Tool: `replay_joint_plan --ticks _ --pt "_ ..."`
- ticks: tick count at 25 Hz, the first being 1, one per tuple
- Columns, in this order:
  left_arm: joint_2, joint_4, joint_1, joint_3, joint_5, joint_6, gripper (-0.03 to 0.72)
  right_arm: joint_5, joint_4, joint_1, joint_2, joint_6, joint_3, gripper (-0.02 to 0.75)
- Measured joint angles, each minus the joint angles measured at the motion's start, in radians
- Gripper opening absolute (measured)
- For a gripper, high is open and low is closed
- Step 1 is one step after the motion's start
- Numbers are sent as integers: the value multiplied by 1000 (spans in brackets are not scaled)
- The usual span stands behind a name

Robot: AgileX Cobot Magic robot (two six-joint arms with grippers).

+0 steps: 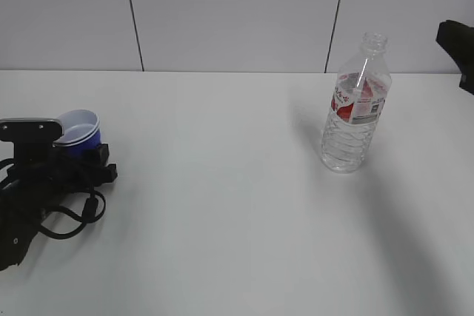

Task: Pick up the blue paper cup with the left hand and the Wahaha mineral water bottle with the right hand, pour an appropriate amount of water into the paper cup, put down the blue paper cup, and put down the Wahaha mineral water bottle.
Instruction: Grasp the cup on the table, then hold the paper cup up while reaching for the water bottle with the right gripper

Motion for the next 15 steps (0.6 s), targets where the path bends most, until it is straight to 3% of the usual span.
replay_joint_plan --ticks 9,15 --pt "-128 33 0 45 0 0 428 -15 -1 0 0 0 0 503" --pt "-310 157 0 177 0 9 426 -29 -2 0 0 0 0 503"
